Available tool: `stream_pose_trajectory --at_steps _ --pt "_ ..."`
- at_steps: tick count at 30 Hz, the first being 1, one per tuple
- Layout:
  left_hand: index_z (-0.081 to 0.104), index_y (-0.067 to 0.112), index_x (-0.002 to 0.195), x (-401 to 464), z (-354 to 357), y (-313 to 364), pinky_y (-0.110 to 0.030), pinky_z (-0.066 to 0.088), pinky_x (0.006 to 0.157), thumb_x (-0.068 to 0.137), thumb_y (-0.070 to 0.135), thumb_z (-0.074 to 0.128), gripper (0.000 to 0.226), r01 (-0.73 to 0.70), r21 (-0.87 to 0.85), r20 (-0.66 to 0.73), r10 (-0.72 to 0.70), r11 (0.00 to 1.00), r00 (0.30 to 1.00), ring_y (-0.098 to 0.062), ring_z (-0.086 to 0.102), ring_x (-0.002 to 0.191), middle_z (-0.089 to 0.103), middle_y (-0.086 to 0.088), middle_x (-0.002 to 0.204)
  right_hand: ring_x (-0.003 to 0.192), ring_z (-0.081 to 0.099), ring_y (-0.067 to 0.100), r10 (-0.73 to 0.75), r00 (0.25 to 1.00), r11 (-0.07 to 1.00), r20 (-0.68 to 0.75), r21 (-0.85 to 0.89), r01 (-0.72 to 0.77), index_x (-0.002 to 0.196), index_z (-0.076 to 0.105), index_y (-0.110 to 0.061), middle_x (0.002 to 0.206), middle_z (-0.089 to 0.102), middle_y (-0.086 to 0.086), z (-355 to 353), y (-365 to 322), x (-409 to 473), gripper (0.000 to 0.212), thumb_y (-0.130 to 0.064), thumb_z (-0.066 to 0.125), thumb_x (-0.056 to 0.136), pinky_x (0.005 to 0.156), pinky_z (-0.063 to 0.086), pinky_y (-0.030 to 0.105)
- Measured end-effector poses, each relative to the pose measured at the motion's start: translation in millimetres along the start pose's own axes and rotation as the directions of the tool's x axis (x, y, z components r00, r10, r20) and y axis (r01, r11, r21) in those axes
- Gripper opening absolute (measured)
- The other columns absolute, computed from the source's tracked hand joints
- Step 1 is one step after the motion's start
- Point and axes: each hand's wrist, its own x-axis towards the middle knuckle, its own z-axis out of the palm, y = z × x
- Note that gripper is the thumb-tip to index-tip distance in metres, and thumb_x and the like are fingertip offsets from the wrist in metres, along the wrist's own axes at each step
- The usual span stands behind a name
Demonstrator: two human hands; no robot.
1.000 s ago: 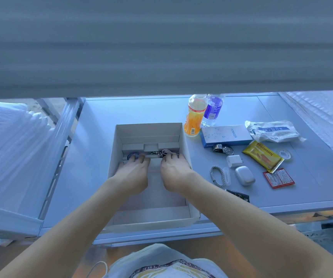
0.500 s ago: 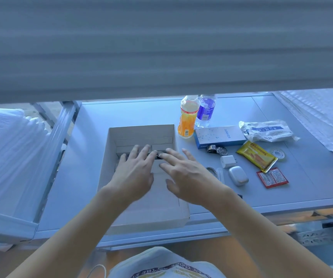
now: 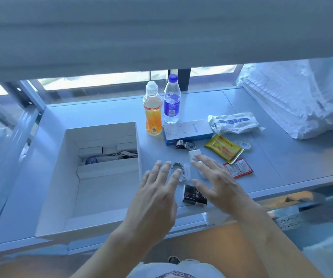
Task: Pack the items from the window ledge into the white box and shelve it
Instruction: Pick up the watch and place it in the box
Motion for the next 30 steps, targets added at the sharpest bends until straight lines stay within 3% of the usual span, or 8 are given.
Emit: stream_pose_trajectory --at_steps 3,8,14,18,22,26,30 --pt "0.02 0.026 0.162 6.6 25.3 17.9 -0.04 0.013 0.127 0.099 0.024 0.042 0.066 -0.006 -0.011 0.033 0.006 1.0 0.999 -0.023 0.004 0.159 0.011 -0.002 0.171 0.149 0.034 0.01 0.025 1.0 1.0 -0.007 0.001 -0.025 0.15 0.05 -0.021 0.162 0.038 -0.007 -6.3 26.1 -10.8 0.053 -0.035 0.061 0.101 0.121 0.031 0.037" --pt "0.022 0.025 0.161 13.0 71.7 33.5 -0.042 0.019 0.126 0.099 0.029 0.043 0.065 0.048 -0.054 0.089 -0.043 0.997 0.995 -0.025 0.01 0.158 0.016 -0.001 0.17 0.148 0.035 0.01 0.061 0.998 0.998 0.022 0.013 -0.061 0.152 0.048 -0.027 0.161 0.037 -0.011 -2.3 59.7 -13.9 0.054 -0.035 0.061 0.1 0.12 0.026 0.027" --pt "0.018 0.027 0.161 24.2 108.4 23.3 -0.042 0.022 0.122 0.101 0.047 0.046 0.07 0.128 -0.045 0.136 -0.121 0.991 0.983 -0.026 0.012 0.157 0.014 -0.001 0.17 0.148 0.036 0.012 0.09 0.993 0.996 0.079 0.015 -0.092 0.151 0.047 -0.028 0.163 0.037 -0.009 14.1 70.6 3.1 0.056 -0.036 0.063 0.098 0.12 0.03 0.036" --pt "0.03 0.03 0.156 35.5 122.1 18.7 -0.046 0.032 0.117 0.098 0.051 0.053 0.066 0.139 -0.014 0.171 -0.135 0.99 0.976 -0.03 0.022 0.153 0.021 -0.002 0.167 0.146 0.04 0.015 0.109 0.991 0.991 0.084 0.064 -0.114 0.151 0.049 -0.02 0.16 0.039 -0.006 19.6 72.5 38.0 0.056 -0.034 0.064 0.099 0.119 0.035 0.039" --pt "0.055 0.027 0.139 43.1 120.7 16.3 -0.044 0.051 0.095 0.09 0.043 0.069 0.054 0.124 0.046 0.123 -0.129 0.991 0.984 -0.03 0.051 0.133 0.053 -0.004 0.147 0.146 0.041 0.019 0.087 0.992 0.992 0.096 0.085 -0.095 0.15 0.051 -0.016 0.159 0.04 -0.001 21.3 70.5 80.2 0.059 -0.028 0.069 0.096 0.12 0.035 0.04" --pt "0.054 0.026 0.141 47.2 115.5 17.2 -0.043 0.048 0.1 0.09 0.047 0.067 0.057 0.188 0.062 0.057 -0.192 0.98 0.98 -0.029 0.05 0.134 0.054 -0.004 0.145 0.146 0.04 0.019 0.118 0.984 0.992 0.136 0.022 -0.122 0.151 0.049 -0.017 0.162 0.037 -0.002 28.3 71.0 109.6 0.059 -0.033 0.065 0.096 0.121 0.032 0.038" --pt "0.058 0.023 0.136 42.1 105.6 16.5 -0.042 0.048 0.101 0.092 0.047 0.065 0.05 0.218 -0.027 -0.013 -0.218 0.976 0.976 -0.028 0.051 0.133 0.055 -0.006 0.144 0.139 0.047 0.021 0.143 0.98 0.99 0.139 -0.015 -0.142 0.15 0.05 -0.018 0.157 0.042 -0.005 40.0 70.0 123.2 0.055 -0.031 0.059 0.097 0.115 0.037 0.037"
